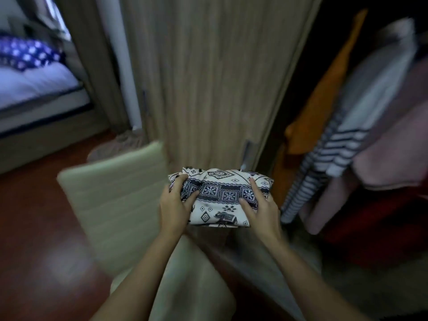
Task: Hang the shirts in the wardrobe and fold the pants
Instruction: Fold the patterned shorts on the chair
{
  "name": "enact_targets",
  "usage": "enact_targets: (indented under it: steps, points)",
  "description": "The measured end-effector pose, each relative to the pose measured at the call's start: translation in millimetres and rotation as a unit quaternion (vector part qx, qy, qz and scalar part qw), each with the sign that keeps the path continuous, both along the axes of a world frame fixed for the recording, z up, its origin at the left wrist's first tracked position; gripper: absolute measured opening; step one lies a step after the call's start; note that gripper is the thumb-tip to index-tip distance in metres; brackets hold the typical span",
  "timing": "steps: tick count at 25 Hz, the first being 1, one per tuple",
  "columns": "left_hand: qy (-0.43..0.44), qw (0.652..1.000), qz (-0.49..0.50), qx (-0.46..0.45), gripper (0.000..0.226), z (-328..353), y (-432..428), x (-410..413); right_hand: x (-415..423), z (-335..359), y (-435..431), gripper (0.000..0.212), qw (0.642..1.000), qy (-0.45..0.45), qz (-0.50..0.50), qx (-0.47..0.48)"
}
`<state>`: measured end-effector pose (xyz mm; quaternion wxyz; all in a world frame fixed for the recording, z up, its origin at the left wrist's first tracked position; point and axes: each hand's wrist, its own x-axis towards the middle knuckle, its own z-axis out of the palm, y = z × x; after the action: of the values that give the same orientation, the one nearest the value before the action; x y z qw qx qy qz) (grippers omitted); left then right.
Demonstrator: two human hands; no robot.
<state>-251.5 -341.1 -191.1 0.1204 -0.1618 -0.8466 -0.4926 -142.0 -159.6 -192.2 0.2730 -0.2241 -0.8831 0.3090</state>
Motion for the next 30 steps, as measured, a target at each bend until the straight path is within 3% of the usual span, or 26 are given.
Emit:
enact_targets:
  steps: [3, 10, 22, 30]
  points:
    - [0.105, 0.992, -0.038, 0.063, 0.048, 109, 50, -9, 7, 108, 36, 0.062, 0.992, 0.092, -0.05, 0.071]
    - [0.233, 0.942, -0.141, 0.197, 0.05, 304, 167, 26, 85, 310, 120, 0.063, 0.945, 0.186, -0.164, 0.212]
    - [0.345, 0.844, -0.261, 0.317, 0.051, 514, 330, 144, 254, 530, 241, 0.062, 0.861, 0.168, -0.31, 0.366]
    - [0.334, 0.866, -0.266, 0.261, 0.053, 610, 424, 161, 265, 627, 332, 0.064, 0.836, 0.084, -0.39, 0.378]
